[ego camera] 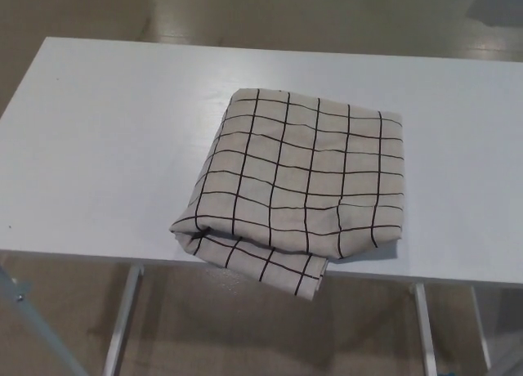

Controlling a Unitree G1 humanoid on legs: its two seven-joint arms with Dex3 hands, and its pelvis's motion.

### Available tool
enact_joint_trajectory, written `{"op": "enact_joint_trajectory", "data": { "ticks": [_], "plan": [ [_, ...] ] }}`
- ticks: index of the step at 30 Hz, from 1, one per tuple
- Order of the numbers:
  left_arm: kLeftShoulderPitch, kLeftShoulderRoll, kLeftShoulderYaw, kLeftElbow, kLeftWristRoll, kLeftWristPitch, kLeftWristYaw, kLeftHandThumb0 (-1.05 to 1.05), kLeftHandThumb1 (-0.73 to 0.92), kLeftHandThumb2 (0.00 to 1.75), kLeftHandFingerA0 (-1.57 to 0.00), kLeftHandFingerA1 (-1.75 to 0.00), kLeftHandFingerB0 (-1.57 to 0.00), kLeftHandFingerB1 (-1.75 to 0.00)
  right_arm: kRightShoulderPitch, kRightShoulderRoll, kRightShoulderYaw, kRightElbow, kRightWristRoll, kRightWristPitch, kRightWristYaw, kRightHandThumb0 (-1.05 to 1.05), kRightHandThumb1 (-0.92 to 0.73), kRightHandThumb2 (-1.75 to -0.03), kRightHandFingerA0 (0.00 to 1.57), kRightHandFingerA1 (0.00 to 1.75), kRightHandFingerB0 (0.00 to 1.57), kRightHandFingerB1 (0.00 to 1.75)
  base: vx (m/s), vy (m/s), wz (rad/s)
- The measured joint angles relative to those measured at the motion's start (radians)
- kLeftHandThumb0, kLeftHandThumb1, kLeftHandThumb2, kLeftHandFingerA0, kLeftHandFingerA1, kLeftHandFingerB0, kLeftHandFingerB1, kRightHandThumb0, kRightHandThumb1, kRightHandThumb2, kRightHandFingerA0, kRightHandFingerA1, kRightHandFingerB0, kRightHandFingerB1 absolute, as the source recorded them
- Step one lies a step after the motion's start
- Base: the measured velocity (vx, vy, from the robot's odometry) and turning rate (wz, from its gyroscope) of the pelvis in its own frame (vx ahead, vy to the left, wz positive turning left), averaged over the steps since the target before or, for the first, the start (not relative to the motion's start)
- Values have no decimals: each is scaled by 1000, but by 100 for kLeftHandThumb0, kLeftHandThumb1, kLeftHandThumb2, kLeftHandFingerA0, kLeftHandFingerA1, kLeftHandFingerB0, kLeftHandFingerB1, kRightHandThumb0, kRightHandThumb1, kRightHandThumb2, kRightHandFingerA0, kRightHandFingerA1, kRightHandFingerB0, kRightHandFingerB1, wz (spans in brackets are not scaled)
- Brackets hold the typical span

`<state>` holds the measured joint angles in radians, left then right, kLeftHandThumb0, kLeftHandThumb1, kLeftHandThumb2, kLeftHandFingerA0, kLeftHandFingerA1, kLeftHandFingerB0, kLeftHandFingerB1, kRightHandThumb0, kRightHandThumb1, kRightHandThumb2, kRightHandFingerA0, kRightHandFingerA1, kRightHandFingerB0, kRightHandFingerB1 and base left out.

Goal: Use the left hand to fold a white towel with checkered patterns in half.

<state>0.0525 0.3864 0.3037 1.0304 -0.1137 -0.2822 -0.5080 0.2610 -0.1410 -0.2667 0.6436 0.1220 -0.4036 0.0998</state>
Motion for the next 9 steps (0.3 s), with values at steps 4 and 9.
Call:
{"op": "enact_joint_trajectory", "data": {
  "ticks": [4, 9],
  "plan": [
    [-19, -6, -8, 60, 13, -34, 51, -61, 40, 54, -45, -36, -41, -34, -1, -1, 7, 16, -3, -2, 0, -44, -61, -57, 44, 57, 53, 48, 0, 0, 0],
    [-36, -6, -16, 102, 18, -71, 95, -62, 40, 54, -43, -36, -40, -34, -3, -3, 12, 22, -4, -4, 1, -44, -61, -58, 42, 58, 54, 49, 0, 0, 0]
  ]
}}
